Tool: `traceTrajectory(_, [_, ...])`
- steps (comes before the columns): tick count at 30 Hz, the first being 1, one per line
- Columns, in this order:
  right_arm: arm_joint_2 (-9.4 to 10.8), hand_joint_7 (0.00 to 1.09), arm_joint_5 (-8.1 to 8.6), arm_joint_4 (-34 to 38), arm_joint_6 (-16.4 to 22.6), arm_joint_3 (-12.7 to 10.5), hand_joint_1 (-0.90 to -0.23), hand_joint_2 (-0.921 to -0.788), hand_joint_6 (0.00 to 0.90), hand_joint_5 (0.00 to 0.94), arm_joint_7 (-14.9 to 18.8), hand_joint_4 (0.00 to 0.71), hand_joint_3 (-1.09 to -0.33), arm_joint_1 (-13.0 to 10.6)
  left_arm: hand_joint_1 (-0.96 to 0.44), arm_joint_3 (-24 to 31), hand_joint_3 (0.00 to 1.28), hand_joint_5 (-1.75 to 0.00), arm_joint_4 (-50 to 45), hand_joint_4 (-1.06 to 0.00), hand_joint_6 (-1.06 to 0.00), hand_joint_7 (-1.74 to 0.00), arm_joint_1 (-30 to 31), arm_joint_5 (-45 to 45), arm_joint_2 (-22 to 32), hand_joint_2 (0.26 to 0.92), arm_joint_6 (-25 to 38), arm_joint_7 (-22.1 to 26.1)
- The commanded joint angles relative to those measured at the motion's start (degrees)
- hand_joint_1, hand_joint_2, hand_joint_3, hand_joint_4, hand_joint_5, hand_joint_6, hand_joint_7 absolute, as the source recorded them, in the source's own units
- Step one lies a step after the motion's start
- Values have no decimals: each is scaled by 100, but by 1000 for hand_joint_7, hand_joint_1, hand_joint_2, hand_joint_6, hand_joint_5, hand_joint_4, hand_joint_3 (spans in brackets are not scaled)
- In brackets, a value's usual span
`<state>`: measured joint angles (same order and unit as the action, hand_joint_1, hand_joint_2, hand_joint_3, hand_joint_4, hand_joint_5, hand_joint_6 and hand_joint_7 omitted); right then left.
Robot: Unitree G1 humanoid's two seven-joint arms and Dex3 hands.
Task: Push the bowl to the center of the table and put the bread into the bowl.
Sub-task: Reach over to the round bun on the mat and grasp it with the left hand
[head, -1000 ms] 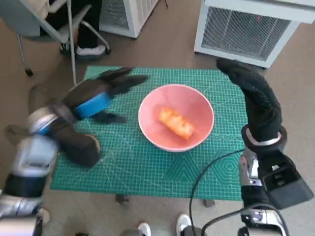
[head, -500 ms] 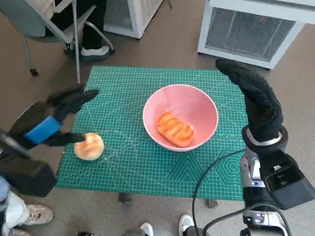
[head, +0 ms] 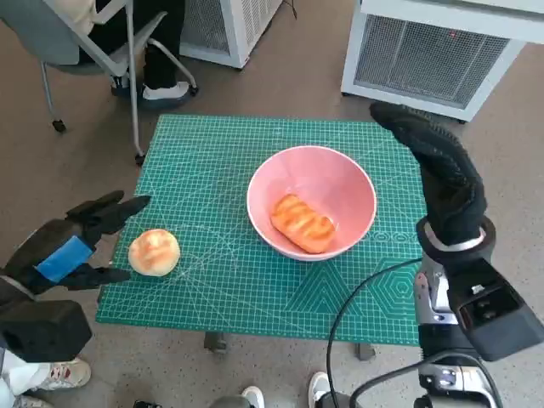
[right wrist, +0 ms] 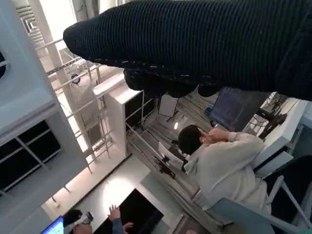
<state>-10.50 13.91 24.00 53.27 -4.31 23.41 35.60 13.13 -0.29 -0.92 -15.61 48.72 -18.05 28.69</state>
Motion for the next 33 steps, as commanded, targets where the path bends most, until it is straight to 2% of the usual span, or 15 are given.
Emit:
traceTrajectory(1, [10,725,99,68,-91,16,-660,-921,-1,503,99,-1,-851,-30,-328,-201,1,-3,221,-270,-308,-79,19,-145,17,824,121,-40])
traceTrajectory(9, [11,724,161,71,-135,18,-656,-921,-1,504,160,-1,-853,-10,-318,-691,2,-1,815,-260,-309,-62,-264,-256,-60,828,257,-16])
traceTrajectory(16, [-1,725,224,26,-170,16,-655,-921,-1,503,218,-1,-855,-19,-299,-1144,2,-19,1613,-302,-346,-70,-717,-400,-242,831,181,-205])
traceTrajectory(23, [4,726,232,23,-178,7,-650,-921,-1,503,253,-1,-857,-11,-263,-1488,6,-49,2415,-384,-412,-95,-1112,-816,-465,842,-103,-961])
traceTrajectory(29, [16,726,246,59,-164,4,-648,-921,-1,501,284,-1,-857,4,-215,-1720,14,-92,3045,-502,-514,-147,-1357,-1128,-593,866,-408,-1689])
traceTrajectory(31, [22,726,242,52,-159,6,-647,-921,-1,501,284,-1,-856,0,-179,-1782,20,-124,3285,-572,-570,-181,-1437,-1160,-619,883,-539,-1866])
traceTrajectory(33, [25,727,241,43,-156,7,-647,-921,-1,501,284,-1,-856,-6,-161,-1826,13,-152,3453,-602,-566,-260,-1494,-1172,-625,898,-644,-1980])
